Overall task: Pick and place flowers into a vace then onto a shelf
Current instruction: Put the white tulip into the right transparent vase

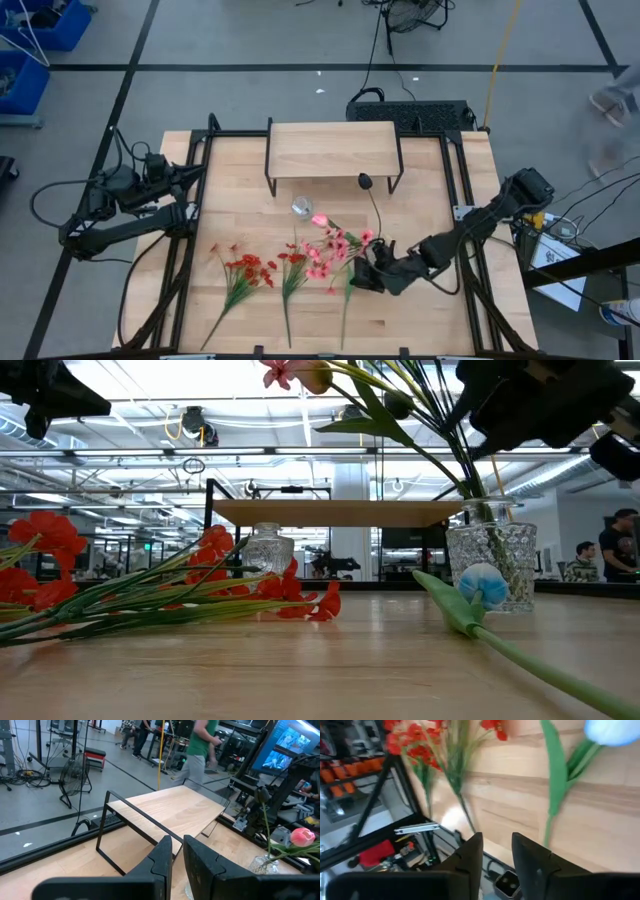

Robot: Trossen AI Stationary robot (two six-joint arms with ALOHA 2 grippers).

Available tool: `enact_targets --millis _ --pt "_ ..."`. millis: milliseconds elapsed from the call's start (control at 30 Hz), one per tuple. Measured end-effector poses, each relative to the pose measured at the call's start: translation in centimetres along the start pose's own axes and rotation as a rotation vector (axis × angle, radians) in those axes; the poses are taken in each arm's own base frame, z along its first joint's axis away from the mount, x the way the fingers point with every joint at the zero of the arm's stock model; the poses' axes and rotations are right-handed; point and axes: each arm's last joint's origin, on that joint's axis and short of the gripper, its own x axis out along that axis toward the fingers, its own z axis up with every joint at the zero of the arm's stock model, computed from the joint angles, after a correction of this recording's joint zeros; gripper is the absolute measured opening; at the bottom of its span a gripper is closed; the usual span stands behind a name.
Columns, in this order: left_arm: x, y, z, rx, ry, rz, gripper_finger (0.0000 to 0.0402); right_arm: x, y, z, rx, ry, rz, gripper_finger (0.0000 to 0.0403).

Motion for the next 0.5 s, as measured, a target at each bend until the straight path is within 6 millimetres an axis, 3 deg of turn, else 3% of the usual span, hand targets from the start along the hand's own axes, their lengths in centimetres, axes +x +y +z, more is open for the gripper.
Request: enact_targets --millis 300,500 --pt "0.0 0.0 0.0 0.000 0.000 0.000 0.0051 0.9 0.5 1.5 0.015 0.030 -0.052 0.0067" --pt "0.0 0.0 0.0 0.000 0.000 0.000 0.0051 2.6 0.1 1.5 0.030 0.092 -0.067 0.0078"
